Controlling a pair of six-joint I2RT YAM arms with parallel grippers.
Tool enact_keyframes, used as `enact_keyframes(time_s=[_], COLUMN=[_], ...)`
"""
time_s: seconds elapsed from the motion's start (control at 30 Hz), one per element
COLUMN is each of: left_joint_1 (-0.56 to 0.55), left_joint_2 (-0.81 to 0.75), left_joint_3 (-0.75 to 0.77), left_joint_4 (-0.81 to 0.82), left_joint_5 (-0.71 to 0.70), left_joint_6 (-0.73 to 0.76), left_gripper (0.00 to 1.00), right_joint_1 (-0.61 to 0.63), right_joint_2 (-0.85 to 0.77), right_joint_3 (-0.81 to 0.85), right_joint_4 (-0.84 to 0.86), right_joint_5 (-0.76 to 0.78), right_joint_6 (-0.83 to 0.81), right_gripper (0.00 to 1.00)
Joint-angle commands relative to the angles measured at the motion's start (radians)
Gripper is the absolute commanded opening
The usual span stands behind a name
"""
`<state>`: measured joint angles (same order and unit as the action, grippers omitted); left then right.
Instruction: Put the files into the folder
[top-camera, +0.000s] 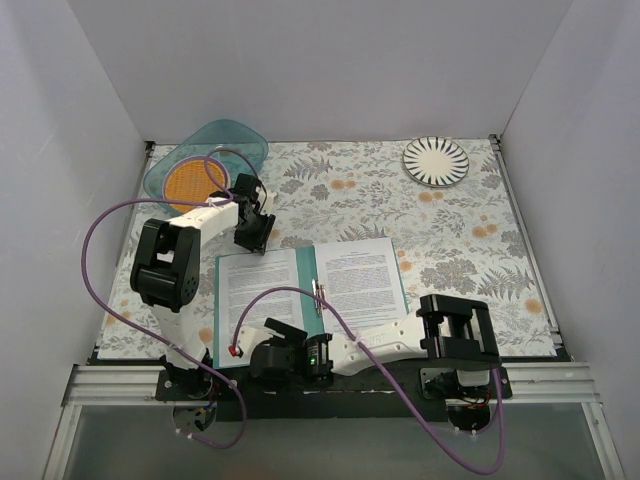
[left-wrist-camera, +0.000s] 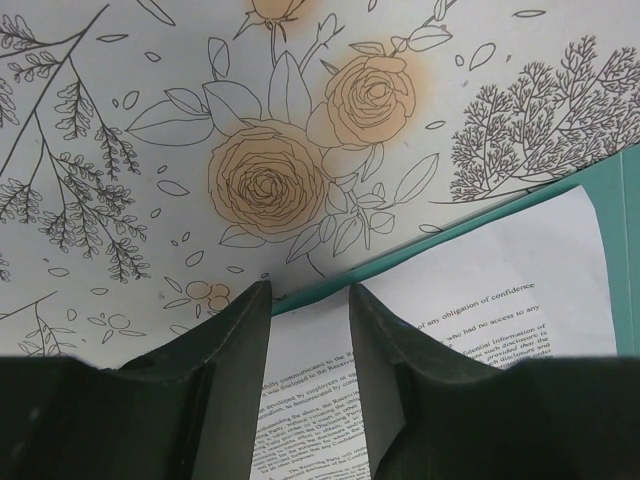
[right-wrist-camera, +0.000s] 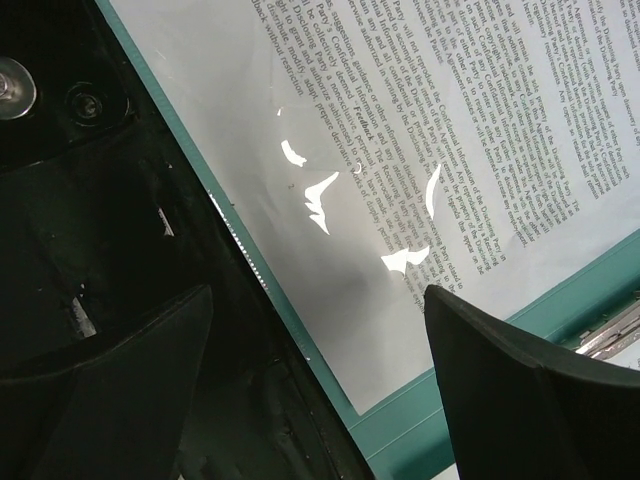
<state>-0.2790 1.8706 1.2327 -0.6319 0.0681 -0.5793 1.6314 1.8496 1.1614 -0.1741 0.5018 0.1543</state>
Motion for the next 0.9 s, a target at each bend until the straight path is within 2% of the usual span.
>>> enact_keyframes(time_s=[0.0,0.4,0.5,0.6,0.63,0.73,0.87], left_joint_1=[0.003,0.003,0.003,0.003,0.003,0.003,0.003], left_joint_2=[0.021,0.038,0.038,0.038,0.038,0.029,0.004], left_joint_3=[-0.042,-0.013,-0.01,-0.004,0.008,0.034,0.083], left_joint_4=[-0.005,-0.037,-0.041,-0.049,-0.066,-0.104,-0.147], left_joint_5=[-0.01,-0.007,-0.007,-0.002,0.002,0.032,0.048], left_joint_6=[0.01,0.012,0.009,0.009,0.004,-0.004,-0.01], left_gripper=[0.36,0.34,0.34,0.34,0.34,0.34,0.33], right_joint_1=[0.001,0.001,0.001,-0.001,-0.001,-0.001,-0.001], right_joint_2=[0.019,0.082,0.088,0.088,0.088,0.097,0.108], right_joint_3=[-0.014,-0.052,-0.049,-0.037,-0.034,-0.011,0.021], right_joint_4=[0.053,0.119,0.134,0.145,0.151,0.148,0.148], right_joint_5=[0.047,0.124,0.142,0.161,0.165,0.184,0.216], right_joint_6=[0.016,0.01,0.005,0.01,0.01,0.016,0.013], right_gripper=[0.94,0.88,0.83,0.72,0.64,0.52,0.43])
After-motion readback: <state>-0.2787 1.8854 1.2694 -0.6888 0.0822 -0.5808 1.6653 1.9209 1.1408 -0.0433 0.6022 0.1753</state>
